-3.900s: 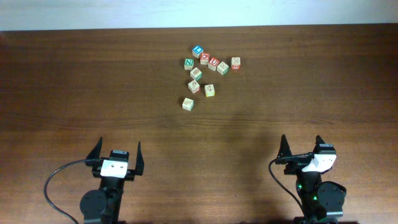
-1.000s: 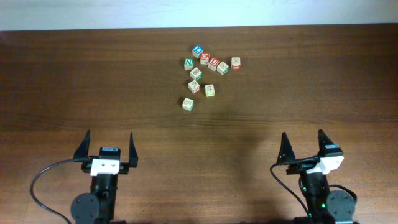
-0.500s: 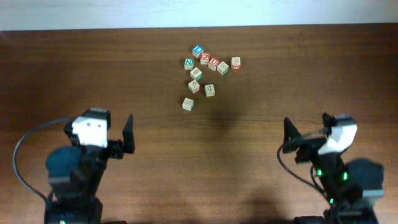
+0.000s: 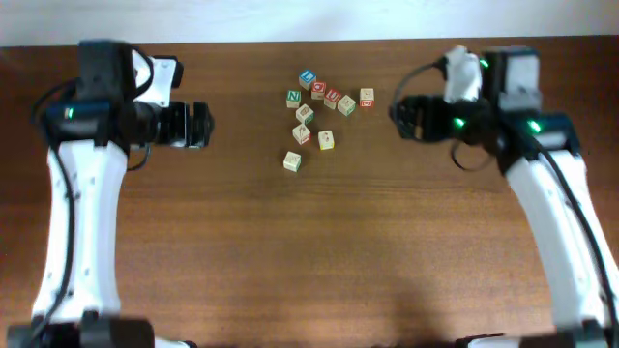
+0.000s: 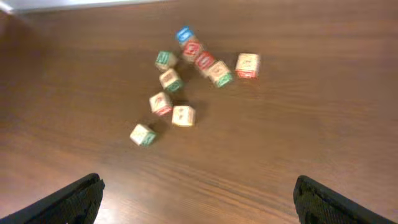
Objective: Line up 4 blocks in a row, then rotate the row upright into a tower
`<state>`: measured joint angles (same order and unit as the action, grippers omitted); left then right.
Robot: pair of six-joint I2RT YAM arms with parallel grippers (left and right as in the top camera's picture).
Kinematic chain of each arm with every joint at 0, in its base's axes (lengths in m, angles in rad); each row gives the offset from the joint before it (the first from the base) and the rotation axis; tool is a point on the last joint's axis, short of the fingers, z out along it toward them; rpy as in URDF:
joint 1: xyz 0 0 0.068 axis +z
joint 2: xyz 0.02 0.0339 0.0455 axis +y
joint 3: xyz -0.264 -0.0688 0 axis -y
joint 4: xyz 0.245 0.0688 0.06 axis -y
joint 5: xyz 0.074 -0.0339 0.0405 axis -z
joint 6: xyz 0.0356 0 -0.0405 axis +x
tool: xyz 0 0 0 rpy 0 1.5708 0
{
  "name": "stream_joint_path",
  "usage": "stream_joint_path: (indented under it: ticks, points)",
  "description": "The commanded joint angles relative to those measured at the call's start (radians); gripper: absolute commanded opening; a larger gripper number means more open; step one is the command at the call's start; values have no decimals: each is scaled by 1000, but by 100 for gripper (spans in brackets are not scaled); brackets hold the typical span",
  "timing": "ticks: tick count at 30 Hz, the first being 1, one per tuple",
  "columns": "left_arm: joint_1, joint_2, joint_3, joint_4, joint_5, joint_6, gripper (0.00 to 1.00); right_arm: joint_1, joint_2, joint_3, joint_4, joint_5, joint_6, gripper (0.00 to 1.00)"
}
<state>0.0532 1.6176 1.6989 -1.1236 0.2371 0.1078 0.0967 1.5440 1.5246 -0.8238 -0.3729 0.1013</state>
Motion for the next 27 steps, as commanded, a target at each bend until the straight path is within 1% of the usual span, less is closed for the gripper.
stream_joint_path:
  ticks: [1,3,6,10,11,12,13,16,17,19,20,22,23,24,26,27]
  points:
    - [-39,117,109,-27,22,2,99,109,192,152,-2,-13,-1,98]
    - [-57,146,108,-11,21,2,99,180,326,207,19,-12,-1,98]
    - [-62,154,108,5,20,2,99,274,495,214,119,-9,0,98]
    - [-62,154,108,3,18,2,99,303,626,214,213,29,7,99]
    - [-62,154,108,-4,19,2,99,303,666,214,237,82,8,89]
    - [-62,154,108,-6,19,2,99,303,681,214,246,121,8,83]
    - [-62,154,108,-7,18,2,99,303,702,213,258,185,8,80]
    - [-61,155,108,-8,18,2,99,303,729,213,275,308,7,76]
    - [-62,155,108,-8,18,2,99,302,735,213,281,315,7,75]
    - [-62,155,108,-7,18,2,99,303,737,213,284,314,7,68]
    - [-62,155,108,-7,18,2,99,303,737,213,283,314,7,62]
    - [-62,155,108,-7,18,2,99,303,737,213,281,314,7,45]
    - [-61,155,108,-6,18,2,99,303,737,213,280,314,7,39]
    - [-62,155,108,-6,18,2,99,303,737,213,279,304,7,34]
    - [-62,155,108,-6,18,2,99,303,737,213,272,291,8,34]
    - [-62,155,108,-6,18,2,99,303,737,213,244,291,12,30]
